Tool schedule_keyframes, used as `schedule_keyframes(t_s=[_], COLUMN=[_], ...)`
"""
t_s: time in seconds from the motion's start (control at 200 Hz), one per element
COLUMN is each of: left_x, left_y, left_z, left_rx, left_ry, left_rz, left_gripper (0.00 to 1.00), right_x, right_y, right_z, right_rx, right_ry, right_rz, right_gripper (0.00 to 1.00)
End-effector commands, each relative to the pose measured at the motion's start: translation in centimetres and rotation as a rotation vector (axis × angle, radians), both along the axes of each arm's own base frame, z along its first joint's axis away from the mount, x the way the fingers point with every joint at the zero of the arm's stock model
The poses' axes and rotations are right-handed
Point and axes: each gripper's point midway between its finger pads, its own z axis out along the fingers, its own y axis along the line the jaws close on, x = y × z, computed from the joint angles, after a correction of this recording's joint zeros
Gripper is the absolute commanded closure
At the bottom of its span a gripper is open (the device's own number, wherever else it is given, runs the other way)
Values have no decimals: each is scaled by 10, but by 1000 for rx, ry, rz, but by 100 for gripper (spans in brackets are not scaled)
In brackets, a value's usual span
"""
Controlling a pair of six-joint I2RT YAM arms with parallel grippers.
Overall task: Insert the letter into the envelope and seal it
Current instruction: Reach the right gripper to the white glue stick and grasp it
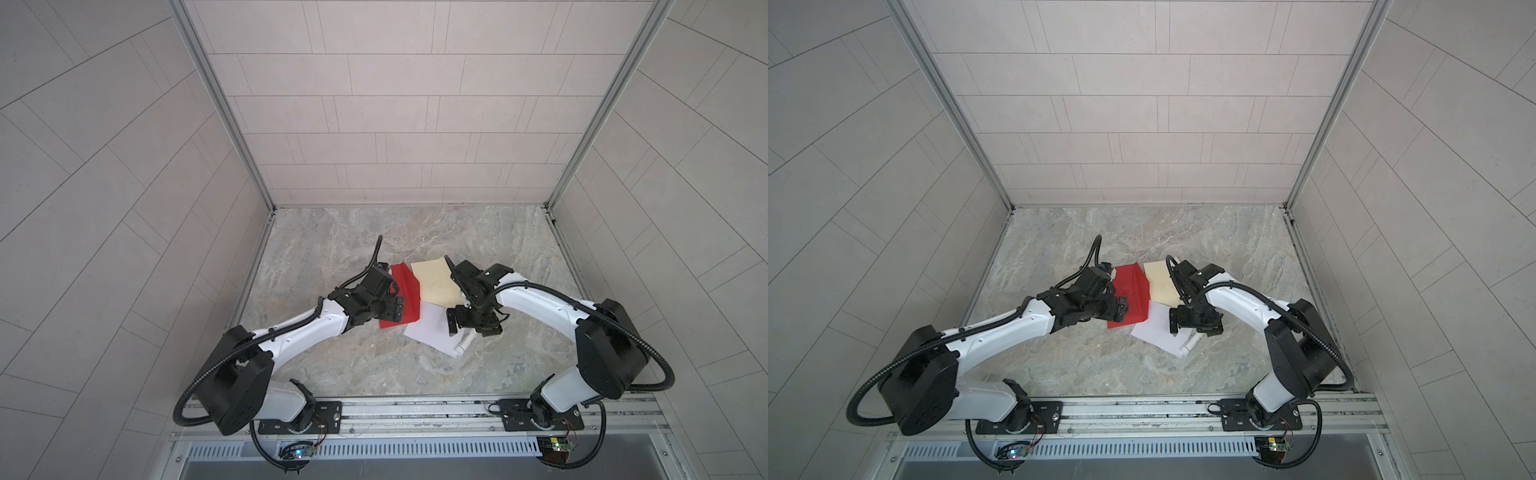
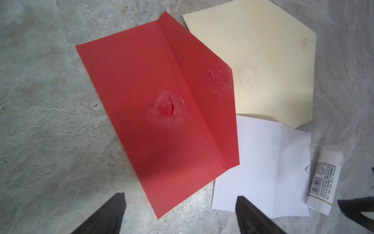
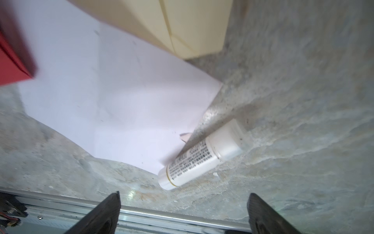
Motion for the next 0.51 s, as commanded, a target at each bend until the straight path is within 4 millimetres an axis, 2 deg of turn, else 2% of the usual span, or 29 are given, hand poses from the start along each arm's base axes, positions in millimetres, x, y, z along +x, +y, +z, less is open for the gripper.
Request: schedule_keyframes(t_s=[0.0, 0.215, 0.275, 0.5], left_x=[7, 6, 6, 7], left_y=[2, 0, -1, -8], left_z=[0, 0, 0, 2], left_rx=[9, -4, -6, -37], left_ry=[-29, -27, -27, -15], left_rz=[23, 18, 20, 14], left_gripper=[8, 8, 8, 8], right_x=[-15, -26, -28, -28], right_y=[-3, -11, -17, -40], right_z=[-4, -28, -33, -38], right_rx=[18, 1, -19, -107], right_ry=[69, 141, 150, 113], right_rz=[-32, -40, -44, -55], right_gripper=[1, 4, 7, 18])
